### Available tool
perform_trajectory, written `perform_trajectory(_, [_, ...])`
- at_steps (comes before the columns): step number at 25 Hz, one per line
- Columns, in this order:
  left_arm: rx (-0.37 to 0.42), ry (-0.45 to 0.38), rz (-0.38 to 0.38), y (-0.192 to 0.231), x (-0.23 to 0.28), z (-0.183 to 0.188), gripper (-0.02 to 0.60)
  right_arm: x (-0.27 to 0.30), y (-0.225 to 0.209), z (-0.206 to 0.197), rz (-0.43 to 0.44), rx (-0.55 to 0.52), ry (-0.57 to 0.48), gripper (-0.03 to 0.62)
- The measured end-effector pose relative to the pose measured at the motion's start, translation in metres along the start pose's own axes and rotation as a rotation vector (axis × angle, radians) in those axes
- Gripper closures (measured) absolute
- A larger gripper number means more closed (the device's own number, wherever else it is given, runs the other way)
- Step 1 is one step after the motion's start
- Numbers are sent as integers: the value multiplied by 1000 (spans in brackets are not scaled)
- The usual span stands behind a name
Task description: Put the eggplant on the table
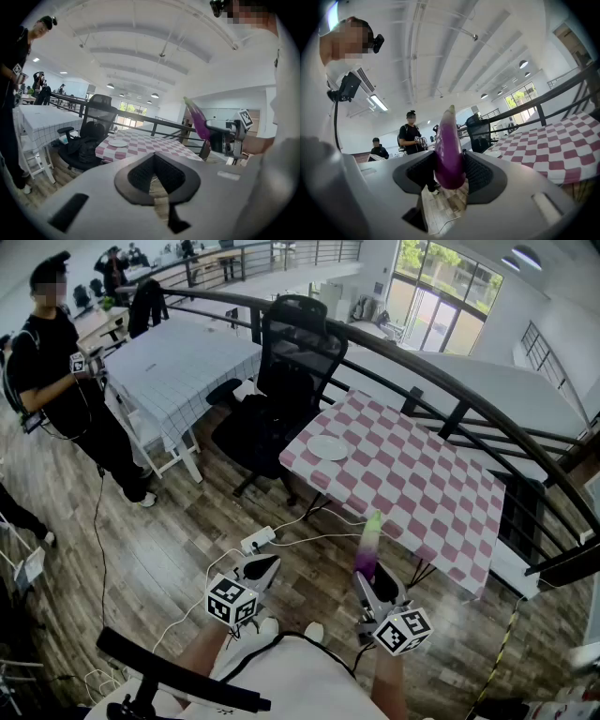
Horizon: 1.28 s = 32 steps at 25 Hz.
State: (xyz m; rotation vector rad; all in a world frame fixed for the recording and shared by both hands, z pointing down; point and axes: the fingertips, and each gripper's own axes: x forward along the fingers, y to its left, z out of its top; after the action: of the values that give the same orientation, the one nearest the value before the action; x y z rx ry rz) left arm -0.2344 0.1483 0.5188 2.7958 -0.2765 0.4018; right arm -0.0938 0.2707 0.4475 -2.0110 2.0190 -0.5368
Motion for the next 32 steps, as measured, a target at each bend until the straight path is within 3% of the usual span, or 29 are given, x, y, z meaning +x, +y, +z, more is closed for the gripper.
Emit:
perform_trajectory(13, [4,-70,57,6,12,27,575,1,-17,9,11,8,-18,381])
perform_trajectory(18, [15,-85,61,5,26,41,575,1,-25,12,4,-36,7,381])
perform_trajectory(32, [8,-39,35,-7,51,32,575,-5,-51,7,-13,-38,68,381])
